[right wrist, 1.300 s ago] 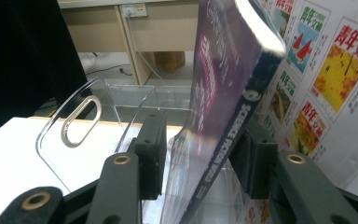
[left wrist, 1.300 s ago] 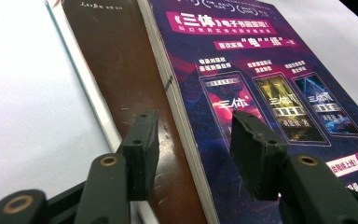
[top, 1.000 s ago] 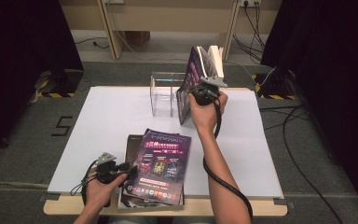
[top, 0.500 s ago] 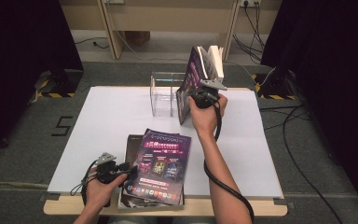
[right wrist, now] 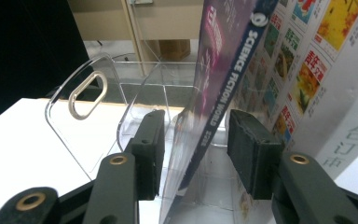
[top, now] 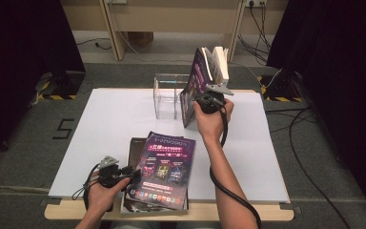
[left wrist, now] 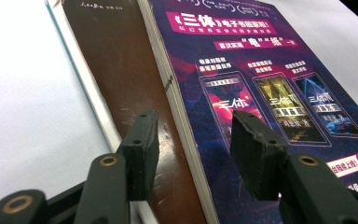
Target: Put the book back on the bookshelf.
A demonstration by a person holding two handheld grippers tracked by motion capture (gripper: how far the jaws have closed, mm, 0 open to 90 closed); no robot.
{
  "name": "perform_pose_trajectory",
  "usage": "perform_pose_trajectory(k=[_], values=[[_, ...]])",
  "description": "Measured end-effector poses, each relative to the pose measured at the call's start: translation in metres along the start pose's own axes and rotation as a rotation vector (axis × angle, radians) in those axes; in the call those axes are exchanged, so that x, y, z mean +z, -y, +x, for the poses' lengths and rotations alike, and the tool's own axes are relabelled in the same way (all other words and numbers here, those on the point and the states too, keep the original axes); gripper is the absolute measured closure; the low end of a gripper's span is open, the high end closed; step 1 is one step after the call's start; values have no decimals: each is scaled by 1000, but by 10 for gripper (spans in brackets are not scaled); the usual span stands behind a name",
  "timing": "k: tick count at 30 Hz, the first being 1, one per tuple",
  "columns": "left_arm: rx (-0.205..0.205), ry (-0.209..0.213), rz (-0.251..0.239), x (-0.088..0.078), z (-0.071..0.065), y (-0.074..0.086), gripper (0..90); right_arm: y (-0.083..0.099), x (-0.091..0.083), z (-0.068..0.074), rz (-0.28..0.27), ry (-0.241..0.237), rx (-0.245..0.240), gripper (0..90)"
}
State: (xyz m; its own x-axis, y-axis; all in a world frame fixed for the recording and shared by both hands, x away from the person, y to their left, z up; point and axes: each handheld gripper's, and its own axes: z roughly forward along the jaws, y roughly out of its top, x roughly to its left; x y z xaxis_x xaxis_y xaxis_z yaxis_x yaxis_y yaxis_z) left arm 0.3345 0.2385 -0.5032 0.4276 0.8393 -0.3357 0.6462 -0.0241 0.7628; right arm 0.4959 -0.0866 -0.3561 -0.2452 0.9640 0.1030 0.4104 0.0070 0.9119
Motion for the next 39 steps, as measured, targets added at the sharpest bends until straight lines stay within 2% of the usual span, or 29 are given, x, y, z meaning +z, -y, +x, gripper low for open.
perform_pose_trajectory(k=[32,39], values=[[2,-6,-1,0,-1,0,514,16,-16,1,34,-35,-15,582],[-7,1,-1,0,-1,0,514,23,-20,-2,62,-44,-6,593]])
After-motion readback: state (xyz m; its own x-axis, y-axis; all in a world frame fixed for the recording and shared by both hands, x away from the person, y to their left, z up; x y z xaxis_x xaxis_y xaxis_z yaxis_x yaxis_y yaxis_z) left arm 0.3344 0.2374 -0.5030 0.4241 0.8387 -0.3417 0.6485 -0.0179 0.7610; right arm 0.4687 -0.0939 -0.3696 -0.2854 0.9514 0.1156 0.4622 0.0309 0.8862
